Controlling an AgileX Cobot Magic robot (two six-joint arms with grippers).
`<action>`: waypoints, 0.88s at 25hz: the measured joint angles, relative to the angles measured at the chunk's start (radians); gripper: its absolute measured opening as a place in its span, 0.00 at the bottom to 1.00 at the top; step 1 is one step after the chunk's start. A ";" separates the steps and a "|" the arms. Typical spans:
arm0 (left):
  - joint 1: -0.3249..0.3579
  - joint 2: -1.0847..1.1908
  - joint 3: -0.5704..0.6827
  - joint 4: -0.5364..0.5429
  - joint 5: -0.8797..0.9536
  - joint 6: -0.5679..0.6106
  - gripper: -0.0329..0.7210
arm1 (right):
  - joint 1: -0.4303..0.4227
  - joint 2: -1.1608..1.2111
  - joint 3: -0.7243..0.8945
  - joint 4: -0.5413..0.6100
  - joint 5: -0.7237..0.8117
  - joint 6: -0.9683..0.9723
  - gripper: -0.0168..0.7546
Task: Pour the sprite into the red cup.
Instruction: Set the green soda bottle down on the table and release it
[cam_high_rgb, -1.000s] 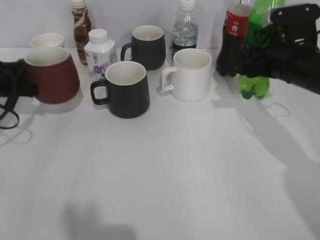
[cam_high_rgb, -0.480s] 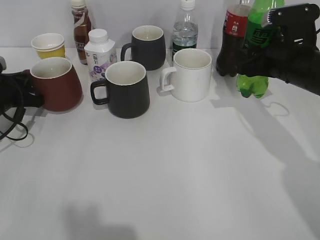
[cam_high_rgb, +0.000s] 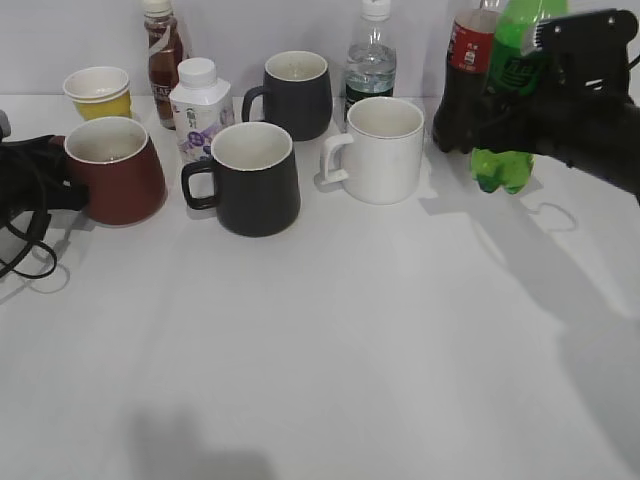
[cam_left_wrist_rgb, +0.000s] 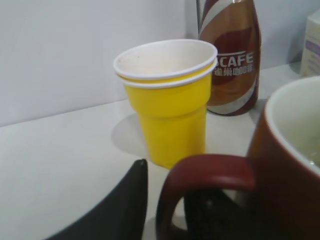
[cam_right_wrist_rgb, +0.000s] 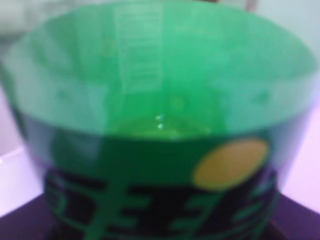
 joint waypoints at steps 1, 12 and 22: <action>0.000 0.000 0.000 0.002 0.000 -0.001 0.33 | 0.000 0.010 0.000 0.000 -0.008 0.000 0.58; 0.001 -0.025 0.082 0.019 -0.026 -0.004 0.38 | 0.000 0.108 0.000 -0.019 -0.118 -0.001 0.58; -0.003 -0.129 0.191 0.022 -0.019 -0.017 0.40 | 0.000 0.136 0.034 -0.019 -0.194 -0.001 0.61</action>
